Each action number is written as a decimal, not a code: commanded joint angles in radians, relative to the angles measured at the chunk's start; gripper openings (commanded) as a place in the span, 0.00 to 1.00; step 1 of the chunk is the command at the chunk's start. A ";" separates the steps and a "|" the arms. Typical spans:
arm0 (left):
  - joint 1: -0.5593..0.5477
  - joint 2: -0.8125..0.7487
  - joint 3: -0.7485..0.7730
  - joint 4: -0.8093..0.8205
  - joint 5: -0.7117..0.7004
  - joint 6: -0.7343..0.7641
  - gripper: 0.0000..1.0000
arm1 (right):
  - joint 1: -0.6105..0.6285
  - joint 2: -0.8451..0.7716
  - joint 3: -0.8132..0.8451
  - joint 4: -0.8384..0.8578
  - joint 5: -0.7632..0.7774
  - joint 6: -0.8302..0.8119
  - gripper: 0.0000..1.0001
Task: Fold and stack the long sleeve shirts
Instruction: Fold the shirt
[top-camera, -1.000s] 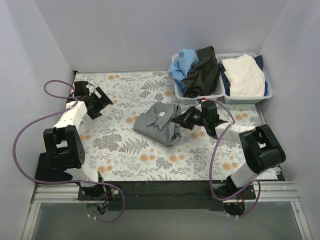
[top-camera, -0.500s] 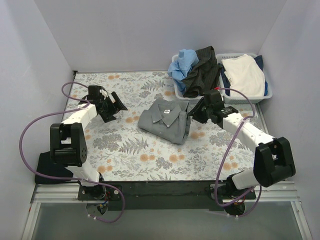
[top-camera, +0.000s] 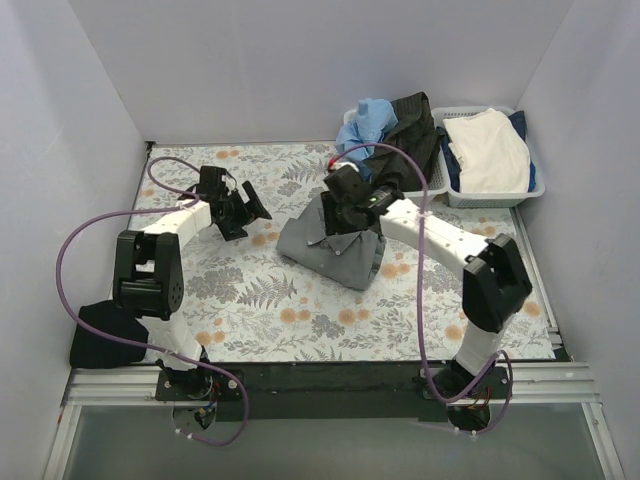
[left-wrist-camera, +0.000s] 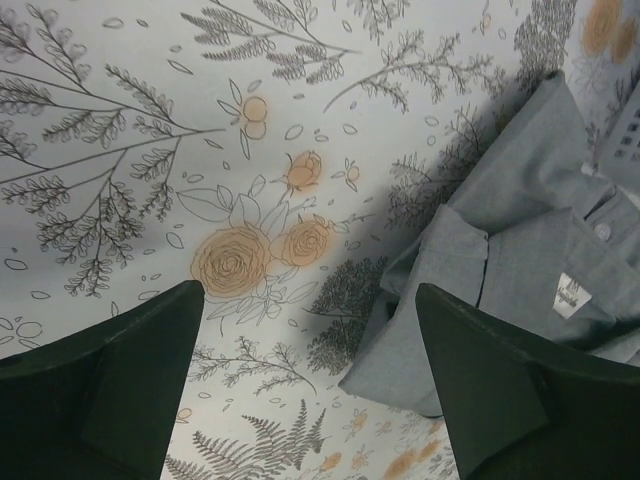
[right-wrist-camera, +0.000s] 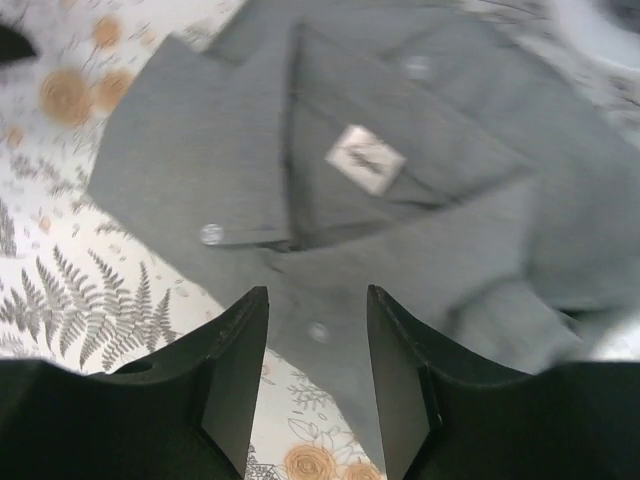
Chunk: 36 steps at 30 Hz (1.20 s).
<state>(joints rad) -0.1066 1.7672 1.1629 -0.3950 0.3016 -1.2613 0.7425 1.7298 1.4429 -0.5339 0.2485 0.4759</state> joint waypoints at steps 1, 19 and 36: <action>0.011 0.008 0.087 -0.053 -0.110 -0.041 0.88 | 0.066 0.132 0.156 -0.044 -0.075 -0.216 0.53; 0.257 0.008 0.093 -0.117 -0.128 -0.121 0.89 | 0.241 0.433 0.329 -0.086 0.181 -0.473 0.69; 0.292 0.000 0.067 -0.100 -0.087 -0.107 0.89 | 0.143 0.536 0.314 -0.142 0.086 -0.422 0.16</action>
<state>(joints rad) 0.1753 1.7977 1.2484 -0.5068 0.1978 -1.3731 0.9474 2.2360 1.7657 -0.6037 0.4534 0.0032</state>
